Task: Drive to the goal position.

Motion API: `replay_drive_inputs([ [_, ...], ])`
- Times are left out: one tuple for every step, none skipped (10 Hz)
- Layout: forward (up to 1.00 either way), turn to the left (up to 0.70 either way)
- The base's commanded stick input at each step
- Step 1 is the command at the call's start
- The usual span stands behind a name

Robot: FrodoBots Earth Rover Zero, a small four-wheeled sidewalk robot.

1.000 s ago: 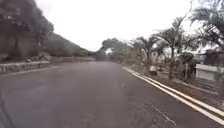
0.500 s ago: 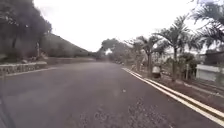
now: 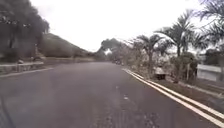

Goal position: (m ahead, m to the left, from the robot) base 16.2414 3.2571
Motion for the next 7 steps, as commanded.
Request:
replay_drive_inputs([
  [0.7,0.16],
  [0.7,0.05],
  [0.7,0.0],
  [0.7,0.0],
  [0.7,0.0],
  [0.7,0.0],
  [0.7,0.0],
])
